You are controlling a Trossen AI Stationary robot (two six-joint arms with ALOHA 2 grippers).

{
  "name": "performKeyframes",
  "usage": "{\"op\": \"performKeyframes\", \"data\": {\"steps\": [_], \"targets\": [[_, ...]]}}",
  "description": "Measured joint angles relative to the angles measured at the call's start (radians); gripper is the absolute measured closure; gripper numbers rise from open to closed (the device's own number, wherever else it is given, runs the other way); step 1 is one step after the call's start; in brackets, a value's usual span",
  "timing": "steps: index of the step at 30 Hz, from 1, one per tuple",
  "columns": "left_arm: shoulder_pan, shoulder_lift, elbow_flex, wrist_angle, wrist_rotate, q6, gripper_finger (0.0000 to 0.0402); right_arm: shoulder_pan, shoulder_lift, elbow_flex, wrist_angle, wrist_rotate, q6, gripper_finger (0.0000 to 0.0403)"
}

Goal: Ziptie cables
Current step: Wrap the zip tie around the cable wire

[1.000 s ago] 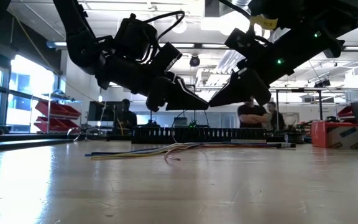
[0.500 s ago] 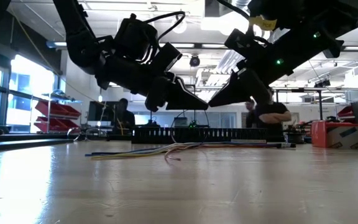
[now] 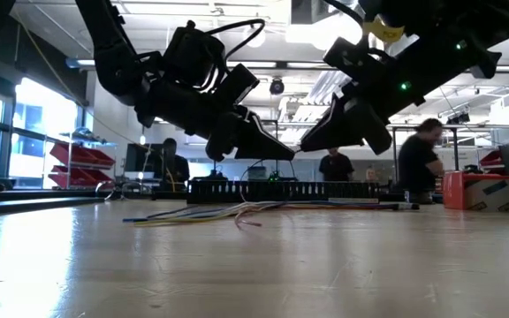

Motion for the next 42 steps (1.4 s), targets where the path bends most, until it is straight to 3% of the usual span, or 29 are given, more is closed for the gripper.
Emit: {"op": "performKeyframes", "data": {"steps": [5, 9, 14, 24, 28, 31, 39, 42], "targets": [[0.0, 0.0, 0.0, 0.003, -0.002, 0.0, 0.04, -0.011, 0.0, 0.005, -0.033, -0.021, 0.01, 0.0246], [0.0, 0.0, 0.0, 0.003, 0.001, 0.0, 0.04, -0.055, 0.0, 0.005, -0.031, -0.08, 0.061, 0.0229], [0.0, 0.0, 0.0, 0.004, 0.001, 0.001, 0.04, -0.099, 0.0, 0.005, -0.031, -0.142, 0.083, 0.0264], [-0.001, 0.0, -0.001, 0.003, 0.005, 0.001, 0.0401, -0.114, 0.0, 0.005, -0.022, -0.198, 0.002, 0.0391], [0.0, 0.0, -0.001, 0.005, 0.006, 0.002, 0.0401, -0.112, 0.0, 0.005, -0.024, -0.176, 0.011, 0.0399], [0.006, 0.0, 0.0, 0.006, 0.005, 0.001, 0.0401, -0.108, -0.002, 0.006, -0.043, -0.151, 0.121, 0.0401], [0.037, 0.0, 0.002, 0.008, 0.087, -0.016, 0.0401, 0.023, -0.063, 0.009, -0.263, -0.018, 0.324, 0.0402], [0.041, 0.0, -0.003, -0.015, 0.071, -0.017, 0.0401, 0.077, -0.081, 0.006, -0.385, -0.006, 0.429, 0.0402]]}}
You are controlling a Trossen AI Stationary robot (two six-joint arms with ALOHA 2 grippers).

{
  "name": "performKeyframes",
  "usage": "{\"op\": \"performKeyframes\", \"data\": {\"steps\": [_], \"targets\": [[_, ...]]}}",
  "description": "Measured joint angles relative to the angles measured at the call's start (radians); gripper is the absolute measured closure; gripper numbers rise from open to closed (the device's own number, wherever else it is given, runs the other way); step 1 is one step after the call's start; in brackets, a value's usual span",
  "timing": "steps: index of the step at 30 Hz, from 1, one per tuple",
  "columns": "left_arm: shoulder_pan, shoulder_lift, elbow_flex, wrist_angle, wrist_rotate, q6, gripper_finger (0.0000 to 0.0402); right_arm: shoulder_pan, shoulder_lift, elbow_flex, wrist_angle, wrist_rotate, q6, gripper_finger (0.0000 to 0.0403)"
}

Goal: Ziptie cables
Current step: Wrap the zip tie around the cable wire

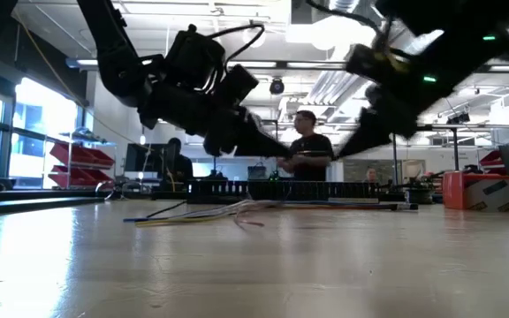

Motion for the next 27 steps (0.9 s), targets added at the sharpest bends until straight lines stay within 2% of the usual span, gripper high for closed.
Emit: {"op": "performKeyframes", "data": {"steps": [6, 9, 13, 18, 22, 27], "targets": [[0.012, 0.0, 0.001, -0.028, -0.006, -0.001, 0.0401, 0.097, -0.037, -0.002, -0.227, 0.064, 0.211, 0.0402], [0.013, 0.0, 0.001, -0.035, -0.002, -0.001, 0.0401, 0.119, -0.048, -0.003, -0.227, 0.063, 0.223, 0.0402], [-0.004, 0.0, 0.001, -0.029, 0.0, 0.0, 0.0401, 0.101, -0.048, -0.013, -0.052, 0.031, 0.057, 0.0403], [-0.025, 0.0, 0.001, -0.019, 0.014, 0.0, 0.0401, -0.007, -0.048, -0.092, 0.296, -0.14, -0.206, 0.0393], [-0.037, 0.0, 0.001, -0.012, 0.014, 0.0, 0.0401, -0.097, -0.048, -0.163, 0.553, -0.208, -0.34, 0.0349], [-0.037, 0.0, 0.001, -0.01, 0.015, 0.0, 0.0401, -0.194, -0.037, -0.154, 0.552, -0.307, -0.373, 0.0273]]}}
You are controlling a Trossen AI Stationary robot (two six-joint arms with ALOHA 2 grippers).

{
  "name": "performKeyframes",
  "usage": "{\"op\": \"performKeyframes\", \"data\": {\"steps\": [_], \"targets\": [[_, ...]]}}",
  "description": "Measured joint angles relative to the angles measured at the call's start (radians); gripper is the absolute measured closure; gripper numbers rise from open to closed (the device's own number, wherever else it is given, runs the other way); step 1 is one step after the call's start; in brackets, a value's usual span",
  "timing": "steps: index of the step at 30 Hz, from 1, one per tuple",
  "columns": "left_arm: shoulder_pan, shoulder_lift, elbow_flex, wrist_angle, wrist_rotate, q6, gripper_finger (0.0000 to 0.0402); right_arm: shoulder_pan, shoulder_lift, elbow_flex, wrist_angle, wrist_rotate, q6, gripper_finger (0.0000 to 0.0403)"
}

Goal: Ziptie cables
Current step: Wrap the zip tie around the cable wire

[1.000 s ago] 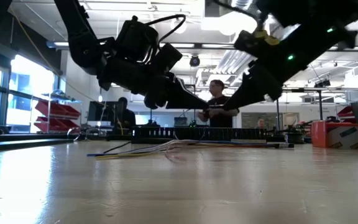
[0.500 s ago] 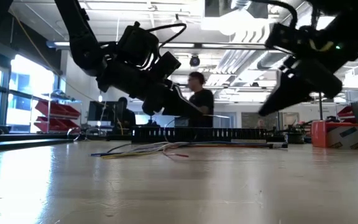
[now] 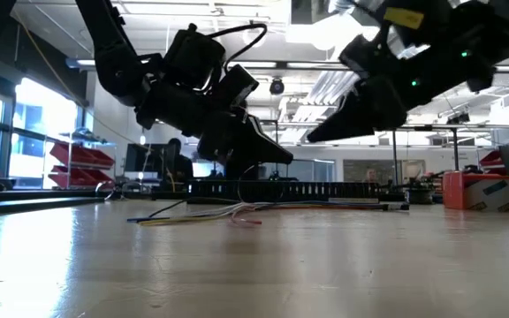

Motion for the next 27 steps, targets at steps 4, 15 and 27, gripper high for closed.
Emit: {"op": "performKeyframes", "data": {"steps": [4, 15, 27], "targets": [[0.0, 0.0, 0.0, 0.001, -0.001, -0.001, 0.0401, -0.028, 0.046, 0.01, 0.001, -0.051, -0.053, 0.0234], [-0.002, -0.001, 0.0, 0.0, 0.0, -0.017, 0.0401, -0.036, 0.141, 0.01, 0.113, -0.051, -0.029, 0.029], [-0.002, -0.001, 0.0, 0.0, -0.001, -0.017, 0.0401, -0.041, 0.142, 0.01, 0.106, -0.05, -0.029, 0.0398]]}}
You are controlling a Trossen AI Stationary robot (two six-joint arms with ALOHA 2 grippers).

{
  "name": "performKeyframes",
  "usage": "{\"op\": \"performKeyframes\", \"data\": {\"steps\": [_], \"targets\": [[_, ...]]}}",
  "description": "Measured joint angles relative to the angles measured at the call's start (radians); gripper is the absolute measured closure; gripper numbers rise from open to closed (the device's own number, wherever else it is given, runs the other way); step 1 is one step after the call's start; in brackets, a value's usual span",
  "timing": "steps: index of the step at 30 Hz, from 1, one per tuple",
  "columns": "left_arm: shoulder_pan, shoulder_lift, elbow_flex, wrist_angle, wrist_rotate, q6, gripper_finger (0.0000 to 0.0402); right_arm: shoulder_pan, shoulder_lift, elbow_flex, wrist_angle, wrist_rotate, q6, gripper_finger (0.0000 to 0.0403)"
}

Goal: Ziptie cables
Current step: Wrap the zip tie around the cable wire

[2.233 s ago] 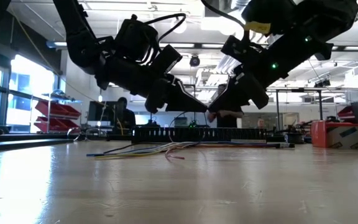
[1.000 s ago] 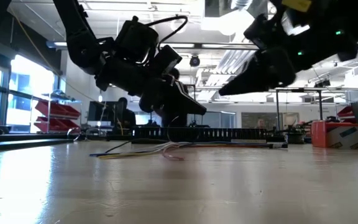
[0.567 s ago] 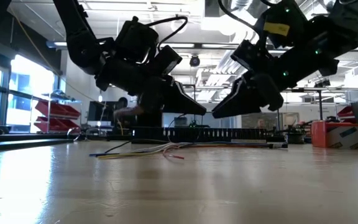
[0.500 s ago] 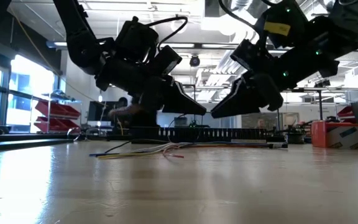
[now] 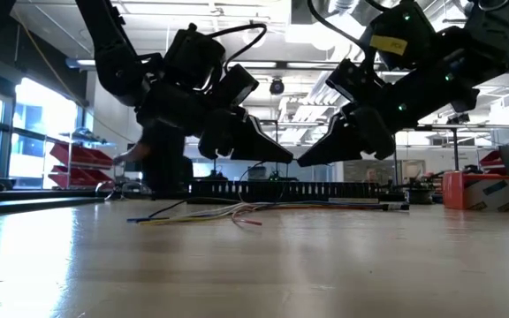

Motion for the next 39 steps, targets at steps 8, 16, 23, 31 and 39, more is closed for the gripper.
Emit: {"op": "performKeyframes", "data": {"steps": [8, 16, 23, 31, 39], "targets": [[0.006, 0.0, 0.003, 0.001, -0.007, 0.0, 0.0401, 0.039, -0.005, 0.006, -0.077, 0.081, 0.051, 0.0402], [0.011, 0.0, 0.0, -0.014, -0.017, 0.0, 0.0401, 0.173, -0.119, -0.003, -0.36, 0.2, 0.21, 0.0402], [0.011, -0.001, 0.0, -0.018, -0.013, 0.007, 0.0401, 0.217, -0.207, -0.002, -0.475, 0.263, 0.319, 0.0403], [0.011, -0.001, 0.0, -0.007, -0.012, 0.001, 0.0401, 0.163, -0.153, 0.0, -0.16, 0.185, 0.066, 0.0312], [0.006, -0.001, 0.0, -0.007, -0.01, 0.0, 0.0401, 0.07, -0.008, 0.0, -0.061, 0.181, -0.054, 0.0246]]}}
